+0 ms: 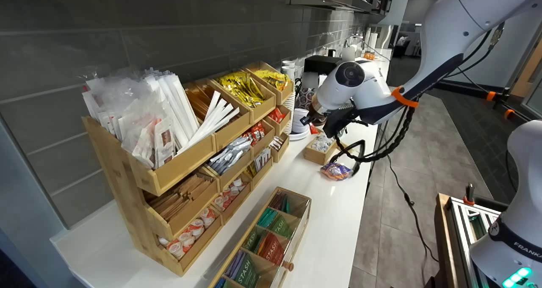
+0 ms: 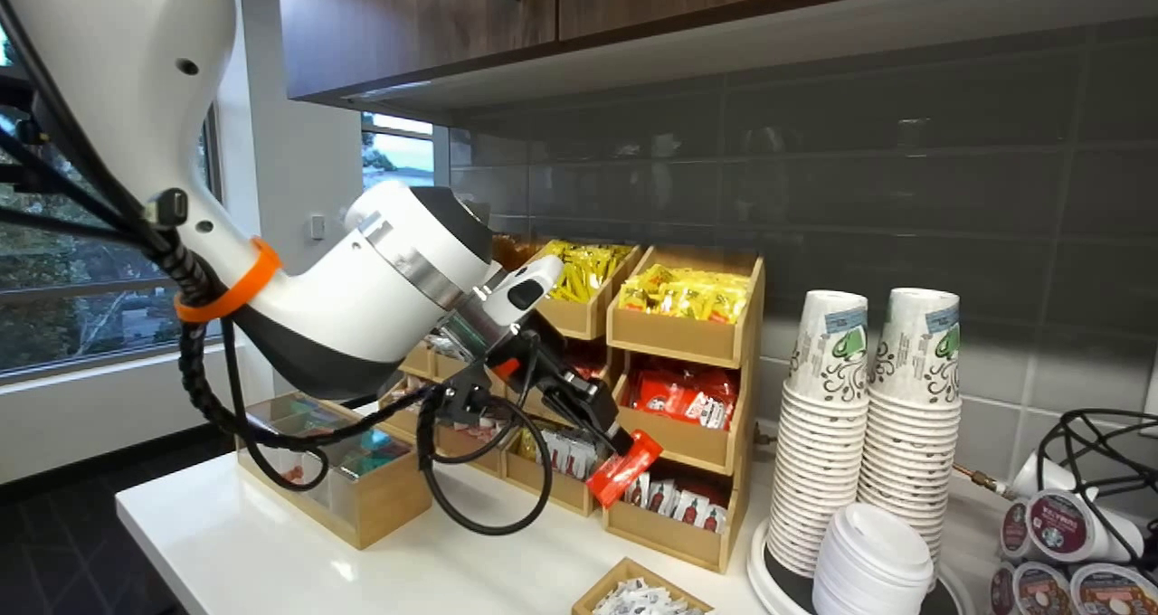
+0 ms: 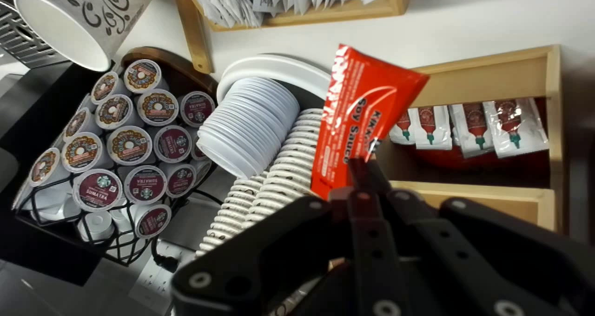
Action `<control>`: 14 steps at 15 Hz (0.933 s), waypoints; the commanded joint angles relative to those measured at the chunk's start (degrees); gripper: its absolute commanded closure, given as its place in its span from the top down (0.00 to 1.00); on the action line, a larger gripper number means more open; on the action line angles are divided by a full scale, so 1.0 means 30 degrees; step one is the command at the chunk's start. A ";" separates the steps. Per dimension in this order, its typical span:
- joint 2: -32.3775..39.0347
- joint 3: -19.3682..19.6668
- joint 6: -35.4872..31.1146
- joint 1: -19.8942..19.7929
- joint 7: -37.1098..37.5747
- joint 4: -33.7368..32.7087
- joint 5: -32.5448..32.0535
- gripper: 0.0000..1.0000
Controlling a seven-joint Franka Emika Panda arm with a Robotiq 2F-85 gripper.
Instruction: Put the orange sacket in the tray
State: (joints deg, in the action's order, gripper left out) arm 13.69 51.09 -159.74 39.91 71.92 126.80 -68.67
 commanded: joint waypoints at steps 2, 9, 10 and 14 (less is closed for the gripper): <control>-0.0793 0.0923 0.1178 0.1457 0.4348 0.0460 -0.3398 0.00; -0.1124 0.1100 0.1701 0.1199 0.5154 0.0120 -0.3936 0.00; -0.1068 0.1154 0.1614 0.1146 0.5136 0.0000 -0.3898 0.00; -0.0819 0.1386 0.1370 0.1197 0.5980 -0.0676 -0.4900 0.00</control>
State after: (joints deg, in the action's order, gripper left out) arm 11.41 54.45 -155.10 43.01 86.10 125.68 -79.29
